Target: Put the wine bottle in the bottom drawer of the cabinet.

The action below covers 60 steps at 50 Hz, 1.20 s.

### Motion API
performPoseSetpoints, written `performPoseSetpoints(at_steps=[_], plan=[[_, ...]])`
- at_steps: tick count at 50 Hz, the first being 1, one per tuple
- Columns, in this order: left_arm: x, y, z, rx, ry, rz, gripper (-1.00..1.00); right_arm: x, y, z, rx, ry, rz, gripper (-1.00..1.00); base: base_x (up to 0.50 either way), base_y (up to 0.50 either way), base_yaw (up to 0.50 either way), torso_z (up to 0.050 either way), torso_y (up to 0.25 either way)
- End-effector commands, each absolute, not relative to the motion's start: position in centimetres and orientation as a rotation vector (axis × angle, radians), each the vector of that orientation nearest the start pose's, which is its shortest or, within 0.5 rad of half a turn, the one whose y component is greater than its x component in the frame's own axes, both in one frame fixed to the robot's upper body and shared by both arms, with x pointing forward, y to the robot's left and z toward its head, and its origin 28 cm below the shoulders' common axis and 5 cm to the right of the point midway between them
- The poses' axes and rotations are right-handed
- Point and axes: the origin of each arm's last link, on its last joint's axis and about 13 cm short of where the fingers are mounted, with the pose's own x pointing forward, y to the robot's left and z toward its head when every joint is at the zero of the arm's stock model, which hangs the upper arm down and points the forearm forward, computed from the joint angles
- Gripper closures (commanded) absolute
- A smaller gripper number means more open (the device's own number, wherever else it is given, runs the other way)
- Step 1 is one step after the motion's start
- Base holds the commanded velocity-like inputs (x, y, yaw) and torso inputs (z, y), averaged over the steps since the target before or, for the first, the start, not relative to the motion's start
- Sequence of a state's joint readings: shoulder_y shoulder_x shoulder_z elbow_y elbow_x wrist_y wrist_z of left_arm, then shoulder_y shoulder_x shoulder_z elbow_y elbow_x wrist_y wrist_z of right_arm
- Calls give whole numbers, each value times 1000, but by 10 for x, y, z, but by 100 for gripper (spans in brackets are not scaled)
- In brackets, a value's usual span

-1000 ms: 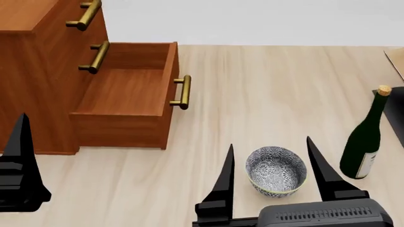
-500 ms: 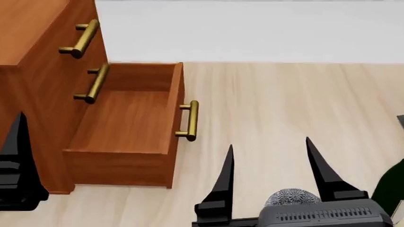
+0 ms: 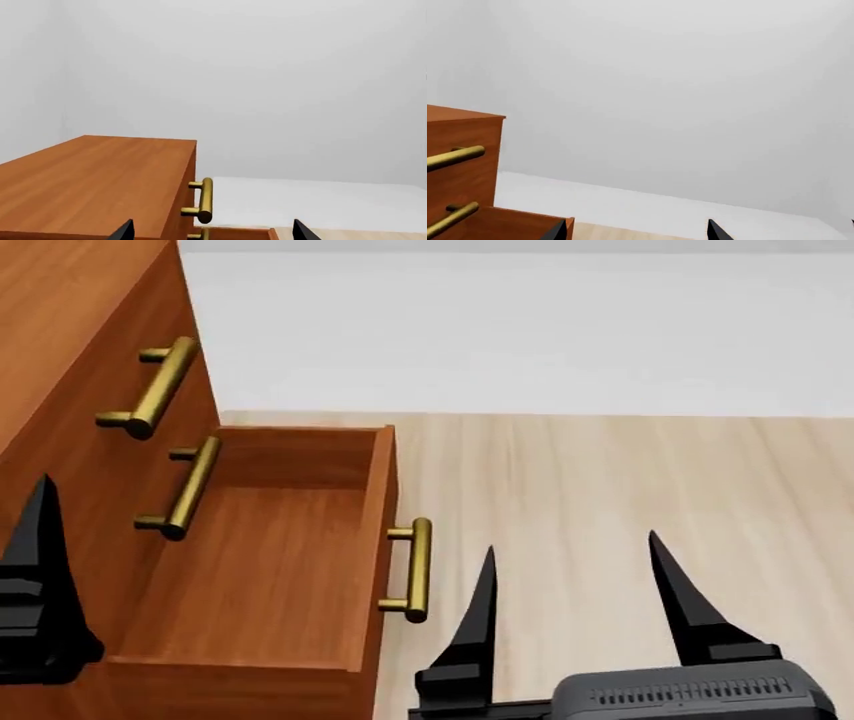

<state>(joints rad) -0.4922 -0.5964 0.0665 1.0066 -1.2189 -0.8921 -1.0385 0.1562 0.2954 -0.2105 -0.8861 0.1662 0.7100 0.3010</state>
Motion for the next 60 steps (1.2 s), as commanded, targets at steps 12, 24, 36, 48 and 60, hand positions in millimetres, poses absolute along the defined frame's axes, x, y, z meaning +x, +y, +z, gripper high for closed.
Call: performPoseSetpoints(at_steps=[12,24,36,48,60], plan=[[166,207,221,-59,-202,-10,-100,187,-94,164,-143,-286,31,-100,340,0,0,0,1],[165,206,221,-50,-210,-4,-100,183,-94,168,-157,-301,52,-100,240,0,0,0,0],[165,207,221,-45,-210,2,-100,176,-102,171,-197,-292,22,-100,0,0,0,0,0],[165,207,222,-46,-212,6,-100,173,-114,170,-220,-265,-47,-100,0,0,0,0,0],[163,208,226,-46,-228,9,-100,164,-139,188,-273,-291,-154,-100,0,0,0,0,0]])
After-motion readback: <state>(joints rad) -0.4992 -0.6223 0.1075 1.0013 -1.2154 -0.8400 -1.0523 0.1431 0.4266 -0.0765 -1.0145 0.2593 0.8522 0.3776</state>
